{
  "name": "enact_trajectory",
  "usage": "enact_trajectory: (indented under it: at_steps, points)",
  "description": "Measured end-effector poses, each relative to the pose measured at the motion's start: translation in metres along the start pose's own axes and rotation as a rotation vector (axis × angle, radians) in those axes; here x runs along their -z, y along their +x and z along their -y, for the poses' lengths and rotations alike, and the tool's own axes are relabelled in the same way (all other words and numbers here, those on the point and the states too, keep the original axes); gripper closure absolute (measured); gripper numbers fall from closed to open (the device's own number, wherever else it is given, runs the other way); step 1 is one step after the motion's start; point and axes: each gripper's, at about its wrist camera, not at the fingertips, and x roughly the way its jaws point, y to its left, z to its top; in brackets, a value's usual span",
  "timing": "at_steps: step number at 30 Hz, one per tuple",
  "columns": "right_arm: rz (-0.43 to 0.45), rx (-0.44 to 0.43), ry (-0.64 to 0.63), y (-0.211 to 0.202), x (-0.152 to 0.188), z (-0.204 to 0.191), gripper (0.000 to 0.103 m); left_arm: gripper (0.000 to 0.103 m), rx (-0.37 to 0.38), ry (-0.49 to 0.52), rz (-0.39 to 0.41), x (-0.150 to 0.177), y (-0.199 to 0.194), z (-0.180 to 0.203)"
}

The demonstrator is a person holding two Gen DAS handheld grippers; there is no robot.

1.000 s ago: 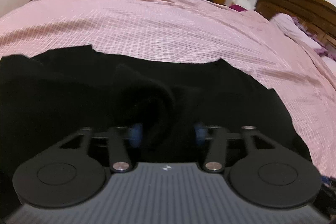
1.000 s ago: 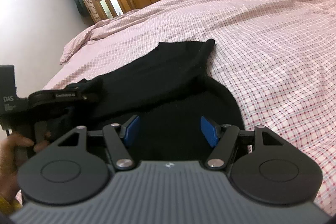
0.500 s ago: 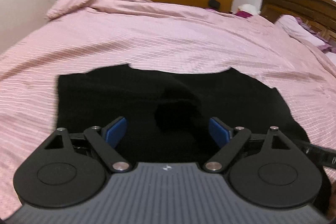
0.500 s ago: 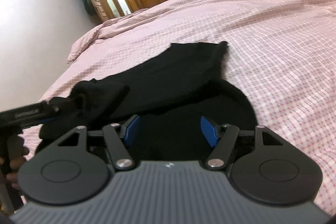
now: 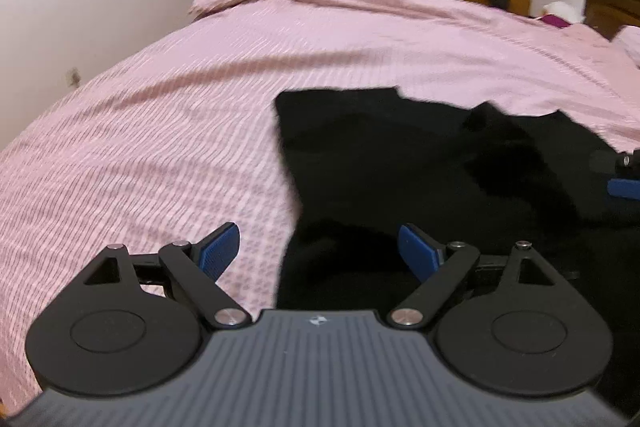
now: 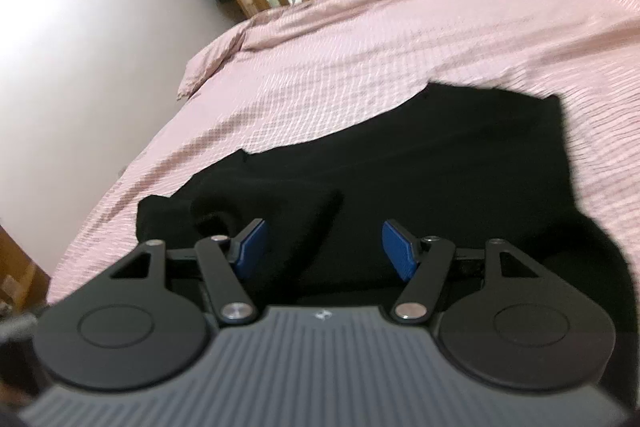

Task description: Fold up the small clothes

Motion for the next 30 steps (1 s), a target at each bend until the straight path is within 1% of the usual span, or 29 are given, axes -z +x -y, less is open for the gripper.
enact_trajectory:
  at_steps: [3, 5, 6, 9, 10, 11, 13, 14, 15, 16, 19, 22, 24, 26, 30]
  points:
    - [-0.048, -0.004, 0.014, 0.024, -0.005, -0.002, 0.037, 0.013, -0.036, -0.020, -0.018, 0.004, 0.010, -0.010]
    - [-0.074, -0.008, 0.028, 0.035, -0.005, -0.002, 0.037, 0.013, -0.041, -0.033, -0.033, 0.005, 0.016, -0.015]
    - [-0.085, -0.016, 0.039, 0.041, -0.004, -0.001, 0.035, 0.013, -0.041, -0.040, -0.037, 0.005, 0.021, -0.013]
    - [-0.092, -0.046, 0.057, 0.051, -0.004, -0.001, 0.036, 0.013, -0.042, -0.062, -0.046, 0.007, 0.030, -0.016]
    - [-0.094, -0.055, 0.055, 0.053, -0.005, -0.003, 0.038, 0.013, -0.044, -0.068, -0.044, 0.007, 0.033, -0.017]
    - [-0.101, -0.072, 0.049, 0.056, -0.006, -0.005, 0.045, 0.013, -0.049, -0.071, -0.042, 0.007, 0.035, -0.017]
    - [-0.126, -0.083, 0.024, 0.060, -0.008, -0.012, 0.086, 0.013, -0.065, -0.070, -0.034, 0.006, 0.038, -0.016]
    - [-0.129, -0.084, 0.003, 0.062, -0.010, -0.016, 0.091, 0.013, -0.077, -0.068, -0.029, 0.006, 0.039, -0.015]
    - [-0.127, -0.094, -0.019, 0.061, -0.014, -0.021, 0.091, 0.013, -0.089, -0.068, -0.026, 0.006, 0.041, -0.014]
    - [-0.106, -0.104, -0.041, 0.057, -0.018, -0.025, 0.092, 0.013, -0.097, -0.069, -0.028, 0.006, 0.042, -0.014]
    - [0.019, -0.140, -0.120, 0.030, -0.037, -0.044, 0.094, 0.011, -0.125, -0.078, -0.033, 0.005, 0.046, -0.014]
    - [0.142, -0.117, -0.172, -0.001, -0.050, -0.050, 0.094, 0.010, -0.145, -0.083, -0.037, 0.005, 0.049, -0.014]
    - [0.192, -0.079, -0.199, -0.014, -0.050, -0.046, 0.094, 0.009, -0.154, -0.078, -0.036, 0.005, 0.051, -0.015]
    - [0.207, -0.020, -0.224, -0.017, -0.045, -0.039, 0.094, 0.009, -0.158, -0.077, -0.034, 0.006, 0.052, -0.014]
    - [0.139, 0.071, -0.208, 0.001, -0.025, -0.013, 0.094, 0.008, -0.166, -0.071, -0.034, 0.006, 0.053, -0.013]
